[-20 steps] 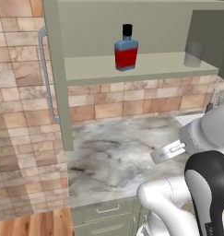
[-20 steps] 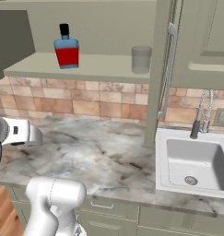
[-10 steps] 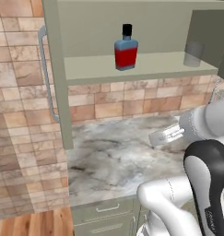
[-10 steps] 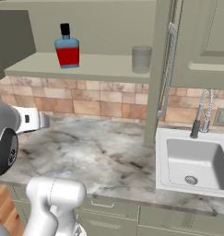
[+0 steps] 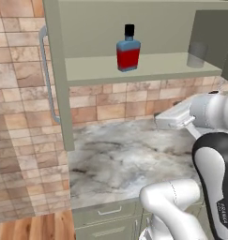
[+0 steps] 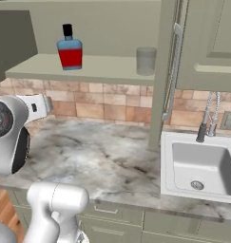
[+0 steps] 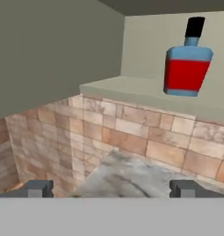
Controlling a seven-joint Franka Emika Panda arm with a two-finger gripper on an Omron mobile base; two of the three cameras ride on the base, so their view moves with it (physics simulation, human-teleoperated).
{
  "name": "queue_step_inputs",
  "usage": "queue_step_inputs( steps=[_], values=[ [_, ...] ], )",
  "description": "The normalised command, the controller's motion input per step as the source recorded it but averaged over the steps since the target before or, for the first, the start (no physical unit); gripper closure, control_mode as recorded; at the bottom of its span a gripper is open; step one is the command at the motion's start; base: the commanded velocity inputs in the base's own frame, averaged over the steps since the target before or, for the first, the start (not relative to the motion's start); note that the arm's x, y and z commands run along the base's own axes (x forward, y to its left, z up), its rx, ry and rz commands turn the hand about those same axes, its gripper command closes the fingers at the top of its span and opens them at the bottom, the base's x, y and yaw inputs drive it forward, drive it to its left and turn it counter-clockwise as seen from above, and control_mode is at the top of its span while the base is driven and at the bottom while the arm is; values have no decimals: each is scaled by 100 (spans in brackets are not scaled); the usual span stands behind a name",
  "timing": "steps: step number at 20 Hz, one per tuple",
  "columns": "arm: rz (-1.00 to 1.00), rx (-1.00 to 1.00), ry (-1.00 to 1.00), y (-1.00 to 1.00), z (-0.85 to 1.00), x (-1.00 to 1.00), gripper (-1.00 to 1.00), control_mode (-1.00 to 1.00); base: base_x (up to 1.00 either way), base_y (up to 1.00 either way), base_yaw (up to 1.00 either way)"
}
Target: There is a bowl on the dining counter. Grab a lemon wedge from the fridge and place it in the bowl. Then get the liquor bottle and glass cup from the cabinet and place them next to the bowl.
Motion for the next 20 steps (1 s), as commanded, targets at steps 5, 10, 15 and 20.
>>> queue_step_inputs(
  steps=[5,10,15,20],
  values=[
    [-1,9,-16,16,80,17,-100,-100,0,0,0],
    [-13,3,-13,26,78,20,-100,-100,0,0,0],
    [-19,0,-3,2,42,52,-100,-100,0,0,0],
    [-10,1,-2,0,14,35,-100,-100,0,0,0]
  ],
)
